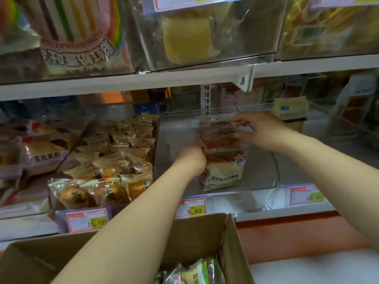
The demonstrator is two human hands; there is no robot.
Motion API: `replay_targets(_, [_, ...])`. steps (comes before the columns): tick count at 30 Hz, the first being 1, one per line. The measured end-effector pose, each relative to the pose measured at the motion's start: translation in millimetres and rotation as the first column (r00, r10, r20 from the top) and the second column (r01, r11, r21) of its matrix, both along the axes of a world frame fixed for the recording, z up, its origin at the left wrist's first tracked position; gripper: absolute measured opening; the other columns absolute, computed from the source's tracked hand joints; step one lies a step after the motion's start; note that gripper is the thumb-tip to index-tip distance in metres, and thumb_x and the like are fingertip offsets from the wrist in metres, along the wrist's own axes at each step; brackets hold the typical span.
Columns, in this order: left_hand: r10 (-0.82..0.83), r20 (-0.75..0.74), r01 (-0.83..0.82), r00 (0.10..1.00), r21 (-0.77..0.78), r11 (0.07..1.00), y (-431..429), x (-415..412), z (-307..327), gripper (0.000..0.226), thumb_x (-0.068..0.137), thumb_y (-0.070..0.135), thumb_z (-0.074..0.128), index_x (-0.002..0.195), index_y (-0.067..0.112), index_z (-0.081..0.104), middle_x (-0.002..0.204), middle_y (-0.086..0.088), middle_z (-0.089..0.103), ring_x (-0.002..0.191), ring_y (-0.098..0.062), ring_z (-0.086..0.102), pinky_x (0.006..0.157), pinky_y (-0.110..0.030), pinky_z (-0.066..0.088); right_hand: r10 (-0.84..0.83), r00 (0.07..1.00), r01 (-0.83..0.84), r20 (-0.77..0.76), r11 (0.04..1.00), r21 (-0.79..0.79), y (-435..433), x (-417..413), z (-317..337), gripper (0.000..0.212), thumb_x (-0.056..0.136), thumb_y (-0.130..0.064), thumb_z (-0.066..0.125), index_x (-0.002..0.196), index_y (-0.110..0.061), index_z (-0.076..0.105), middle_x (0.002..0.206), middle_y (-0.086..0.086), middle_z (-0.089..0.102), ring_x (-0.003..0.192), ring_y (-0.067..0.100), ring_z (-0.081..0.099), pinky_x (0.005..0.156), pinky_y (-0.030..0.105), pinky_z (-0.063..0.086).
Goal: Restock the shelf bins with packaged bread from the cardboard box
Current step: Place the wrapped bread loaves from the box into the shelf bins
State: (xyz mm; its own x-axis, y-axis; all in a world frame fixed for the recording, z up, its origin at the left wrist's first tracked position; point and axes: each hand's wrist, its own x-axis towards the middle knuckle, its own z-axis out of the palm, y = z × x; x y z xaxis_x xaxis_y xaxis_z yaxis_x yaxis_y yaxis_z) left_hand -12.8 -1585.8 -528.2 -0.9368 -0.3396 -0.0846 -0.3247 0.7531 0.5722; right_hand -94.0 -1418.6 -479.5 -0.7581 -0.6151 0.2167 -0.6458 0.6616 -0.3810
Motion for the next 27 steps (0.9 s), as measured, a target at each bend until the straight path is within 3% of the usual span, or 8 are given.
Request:
replay_targets(3, [0.023, -0.029, -0.019, 0.999, 0.142, 0.990, 6, -9, 0, 0.025, 0.101, 0.018, 0.036, 0.119, 0.011, 0.052, 0.114, -0.019, 0.063, 0.102, -0.036, 0.063, 0.090, -0.045, 0.052, -0.133, 0.990, 0.125, -0.048, 0.980, -0.153, 23, 20, -9, 0.040, 0.088, -0.030, 0.064, 0.127, -0.025, 0.057, 0.129, 0.000, 0.057, 0.117, 0.020, 0.053, 0.085, 0.025, 0.037])
replay_targets(6, [0.039, -0.116, -0.006, 0.992, 0.276, 0.961, 12, -12, -1, 0.016, 0.102, 0.027, 0.039, 0.100, 0.022, 0.054, 0.109, -0.017, 0.065, 0.097, -0.034, 0.065, 0.088, -0.047, 0.054, -0.143, 0.990, 0.143, 0.012, 0.980, -0.140, 34, 30, -30, 0.039, 0.085, -0.030, 0.066, 0.123, -0.022, 0.061, 0.123, 0.005, 0.059, 0.108, 0.022, 0.056, 0.080, 0.027, 0.040])
replay_targets(8, [0.037, -0.191, 0.023, 0.981, 0.305, 0.952, 13, -10, -4, 0.019, 0.095, 0.038, 0.049, 0.104, 0.024, 0.057, 0.105, -0.010, 0.066, 0.092, -0.027, 0.066, 0.084, -0.044, 0.056, -0.134, 0.991, 0.135, 0.018, 0.981, -0.139, 35, 29, -40, 0.038, 0.084, -0.024, 0.067, 0.122, -0.022, 0.062, 0.120, 0.006, 0.060, 0.104, 0.023, 0.058, 0.081, 0.030, 0.046])
replay_targets(12, [0.074, -0.053, -0.056, 0.996, 0.287, 0.956, 0, -3, -13, 0.086, 0.067, 0.052, 0.074, 0.139, 0.017, 0.041, 0.124, -0.006, 0.059, 0.102, -0.019, 0.061, 0.084, -0.034, 0.055, -0.149, 0.989, 0.145, -0.016, 0.975, -0.171, 34, 25, -47, 0.040, 0.082, -0.021, 0.069, 0.121, -0.022, 0.062, 0.126, 0.005, 0.057, 0.105, 0.025, 0.058, 0.086, 0.036, 0.050])
replay_targets(15, [0.026, 0.200, -0.094, 0.979, 0.336, 0.937, 6, 1, -13, 0.042, 0.083, 0.035, 0.071, 0.116, 0.014, 0.056, 0.114, -0.009, 0.063, 0.097, -0.023, 0.063, 0.082, -0.035, 0.055, -0.145, 0.989, 0.137, -0.038, 0.978, -0.160, 35, 25, -47, 0.040, 0.082, -0.022, 0.069, 0.122, -0.023, 0.062, 0.128, 0.003, 0.056, 0.107, 0.024, 0.058, 0.087, 0.035, 0.050])
replay_targets(18, [0.016, 0.173, -0.097, 0.985, 0.471, 0.877, 20, -4, -16, 0.010, 0.090, 0.023, 0.066, 0.093, 0.017, 0.060, 0.089, -0.006, 0.065, 0.081, -0.020, 0.063, 0.078, -0.035, 0.056, -0.113, 0.993, 0.107, -0.025, 0.980, -0.165, 39, 24, -45, 0.042, 0.081, -0.020, 0.070, 0.123, -0.022, 0.062, 0.127, 0.003, 0.056, 0.110, 0.022, 0.056, 0.089, 0.031, 0.047])
replay_targets(22, [0.105, 0.126, -0.161, 0.986, 0.626, 0.763, 30, -15, -21, 0.005, 0.096, 0.013, 0.054, 0.100, 0.012, 0.057, 0.100, -0.010, 0.066, 0.090, -0.023, 0.064, 0.071, -0.032, 0.056, -0.082, 0.996, 0.077, -0.028, 0.986, -0.145, 43, 21, -42, 0.041, 0.080, -0.017, 0.069, 0.121, -0.022, 0.064, 0.126, 0.001, 0.056, 0.111, 0.020, 0.055, 0.090, 0.032, 0.047])
replay_targets(27, [0.059, 0.109, -0.107, 0.992, 0.514, 0.851, 27, -12, -21, 0.007, 0.095, 0.024, 0.057, 0.094, 0.017, 0.059, 0.105, -0.010, 0.068, 0.098, -0.026, 0.066, 0.089, -0.042, 0.054, -0.069, 0.998, 0.066, -0.011, 0.986, -0.151, 44, 23, -42, 0.039, 0.081, -0.017, 0.068, 0.119, -0.022, 0.064, 0.125, 0.002, 0.059, 0.110, 0.019, 0.056, 0.089, 0.029, 0.046])
